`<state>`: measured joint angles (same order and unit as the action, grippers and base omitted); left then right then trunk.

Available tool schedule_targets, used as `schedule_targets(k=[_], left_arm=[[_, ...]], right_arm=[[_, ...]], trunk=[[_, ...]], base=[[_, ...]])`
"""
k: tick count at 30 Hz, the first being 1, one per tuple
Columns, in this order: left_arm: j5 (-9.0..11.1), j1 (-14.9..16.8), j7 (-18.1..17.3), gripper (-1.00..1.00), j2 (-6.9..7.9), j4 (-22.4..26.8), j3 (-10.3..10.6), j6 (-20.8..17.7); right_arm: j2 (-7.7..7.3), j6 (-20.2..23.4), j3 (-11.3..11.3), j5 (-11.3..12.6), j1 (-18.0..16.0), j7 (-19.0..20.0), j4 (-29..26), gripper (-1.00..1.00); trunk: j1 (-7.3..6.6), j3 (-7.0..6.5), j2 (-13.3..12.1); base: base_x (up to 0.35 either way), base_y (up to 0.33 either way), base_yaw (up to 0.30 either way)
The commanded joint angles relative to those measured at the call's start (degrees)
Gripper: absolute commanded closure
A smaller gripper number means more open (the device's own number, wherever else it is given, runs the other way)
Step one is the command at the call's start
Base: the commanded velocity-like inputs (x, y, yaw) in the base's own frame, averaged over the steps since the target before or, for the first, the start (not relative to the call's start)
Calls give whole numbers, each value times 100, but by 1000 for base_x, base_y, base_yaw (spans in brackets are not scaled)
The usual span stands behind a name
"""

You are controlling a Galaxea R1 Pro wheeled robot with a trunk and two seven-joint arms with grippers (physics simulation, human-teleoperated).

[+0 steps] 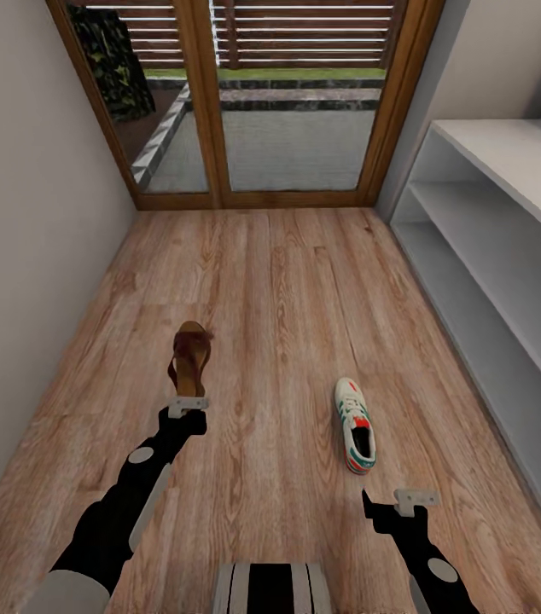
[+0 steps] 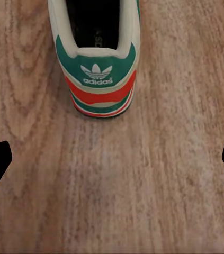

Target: Pick up the two gym shoes and the two sandals from the corridor floor and place them onto the hallstand (shoe rack) in the corridor, making sure they are on the rack and not on the floor. Arrange them so the two gym shoes are next to each other and the two sandals are next to each other.

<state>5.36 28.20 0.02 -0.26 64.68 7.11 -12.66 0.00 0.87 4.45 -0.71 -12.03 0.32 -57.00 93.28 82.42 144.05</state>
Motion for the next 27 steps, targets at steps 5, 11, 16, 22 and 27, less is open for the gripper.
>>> schedule_targets(k=[5, 11, 16, 22, 27], left_arm=[[25, 1, -10, 100, 4, 11, 253, 119], [24, 1, -10, 100, 8, 16, 334, 147], [26, 1, -10, 100, 7, 18, 342, 150], [27, 1, -10, 100, 5, 18, 349, 150], [20, 1, -10, 100, 7, 18, 352, 150]], right_arm=[[0, 9, 2, -8, -1, 3, -7, -100], [0, 9, 1, -8, -1, 3, -13, -100], [0, 9, 2, -8, -1, 3, -13, -100], [0, 9, -4, -8, -1, 3, -13, -100], [0, 9, -5, -8, -1, 3, -14, -100]], trunk=[[-1, 43, 1], [-1, 53, 1], [-1, 54, 1], [-1, 55, 1], [-1, 55, 1]], base=[[0, 0, 0], [40, 2, 0], [264, 58, 0], [89, 18, 0], [153, 1, 0]])
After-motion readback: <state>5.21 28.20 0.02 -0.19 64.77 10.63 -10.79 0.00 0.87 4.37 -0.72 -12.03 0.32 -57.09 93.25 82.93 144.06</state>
